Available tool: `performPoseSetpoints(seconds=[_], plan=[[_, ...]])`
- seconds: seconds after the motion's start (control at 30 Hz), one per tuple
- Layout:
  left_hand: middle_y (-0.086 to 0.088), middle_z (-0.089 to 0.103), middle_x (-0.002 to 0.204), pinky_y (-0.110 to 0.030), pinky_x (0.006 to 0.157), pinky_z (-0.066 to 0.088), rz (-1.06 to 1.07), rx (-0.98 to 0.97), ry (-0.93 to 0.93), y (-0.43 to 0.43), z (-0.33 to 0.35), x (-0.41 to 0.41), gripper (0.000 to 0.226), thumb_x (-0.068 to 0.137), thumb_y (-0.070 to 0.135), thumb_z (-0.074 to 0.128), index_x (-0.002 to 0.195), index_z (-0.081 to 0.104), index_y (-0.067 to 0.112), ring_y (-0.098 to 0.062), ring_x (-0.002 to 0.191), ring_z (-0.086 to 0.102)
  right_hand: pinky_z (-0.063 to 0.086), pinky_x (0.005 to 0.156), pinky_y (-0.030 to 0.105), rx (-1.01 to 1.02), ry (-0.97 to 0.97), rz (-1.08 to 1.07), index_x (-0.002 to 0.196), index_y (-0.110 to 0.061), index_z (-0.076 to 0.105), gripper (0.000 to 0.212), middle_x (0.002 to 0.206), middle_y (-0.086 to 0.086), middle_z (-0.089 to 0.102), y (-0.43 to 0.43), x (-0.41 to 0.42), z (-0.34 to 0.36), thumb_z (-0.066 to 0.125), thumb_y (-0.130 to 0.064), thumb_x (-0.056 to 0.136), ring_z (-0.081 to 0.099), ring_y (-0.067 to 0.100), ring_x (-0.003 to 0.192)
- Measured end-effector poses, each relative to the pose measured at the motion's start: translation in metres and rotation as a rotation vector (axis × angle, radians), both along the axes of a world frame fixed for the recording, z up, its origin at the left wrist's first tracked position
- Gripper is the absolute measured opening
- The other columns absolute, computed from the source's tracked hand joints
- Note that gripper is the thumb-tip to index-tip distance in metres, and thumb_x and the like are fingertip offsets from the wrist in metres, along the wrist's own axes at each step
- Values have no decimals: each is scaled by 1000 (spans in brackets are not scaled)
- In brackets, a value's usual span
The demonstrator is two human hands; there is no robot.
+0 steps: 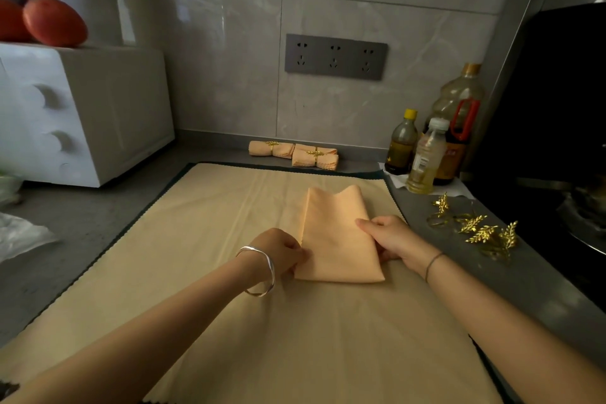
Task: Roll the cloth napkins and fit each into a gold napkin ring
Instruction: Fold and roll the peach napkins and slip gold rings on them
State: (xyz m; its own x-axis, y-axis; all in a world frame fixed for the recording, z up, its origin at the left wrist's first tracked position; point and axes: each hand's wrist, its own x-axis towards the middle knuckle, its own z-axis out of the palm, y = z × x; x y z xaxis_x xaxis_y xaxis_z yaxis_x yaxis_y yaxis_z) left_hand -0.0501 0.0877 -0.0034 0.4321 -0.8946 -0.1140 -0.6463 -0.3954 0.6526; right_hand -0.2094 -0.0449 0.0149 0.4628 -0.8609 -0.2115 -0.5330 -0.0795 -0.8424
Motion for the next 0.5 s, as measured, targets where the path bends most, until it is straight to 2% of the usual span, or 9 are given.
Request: performPoseSetpoints(seconds=[0.07,0.13,0.23,0.33,0.5], plan=[[8,53,58,-17,54,34,3,-6,-6,0,-1,0,34,90,32,55,57,55,23,-7,55,45,45,47,23,-23,-4,5,90,-13,59,30,73,4,57,6,-7,0,53,-42,92,54,16,61],[8,53,59,-17,55,35,1,-8,-7,1,-1,1,34,91,33,55,59,55,23,-7,56,45,38,45,22,-70,1,21,89,-16,59,29,62,1,52,16,-15,-5,54,-45,90,48,12,53],[9,54,59,-16,54,35,-6,-8,2,1,-2,1,31,91,34,55,62,57,22,-6,56,46,39,46,16,-92,-86,40,103,-15,55,24,71,-3,58,30,-25,-16,61,-33,88,52,7,58],[10,53,58,-15,53,33,-18,-17,5,2,-2,2,32,91,33,56,61,57,23,-4,55,45,45,53,12,-95,-226,19,100,-10,54,14,78,-1,64,37,-28,-23,61,-14,89,58,9,66],[11,51,55,-16,53,33,-39,-35,-6,4,-4,2,33,91,33,57,58,56,24,-4,53,45,42,54,22,-190,-278,2,98,-7,55,11,75,9,66,36,-28,-33,56,-16,92,58,18,66]])
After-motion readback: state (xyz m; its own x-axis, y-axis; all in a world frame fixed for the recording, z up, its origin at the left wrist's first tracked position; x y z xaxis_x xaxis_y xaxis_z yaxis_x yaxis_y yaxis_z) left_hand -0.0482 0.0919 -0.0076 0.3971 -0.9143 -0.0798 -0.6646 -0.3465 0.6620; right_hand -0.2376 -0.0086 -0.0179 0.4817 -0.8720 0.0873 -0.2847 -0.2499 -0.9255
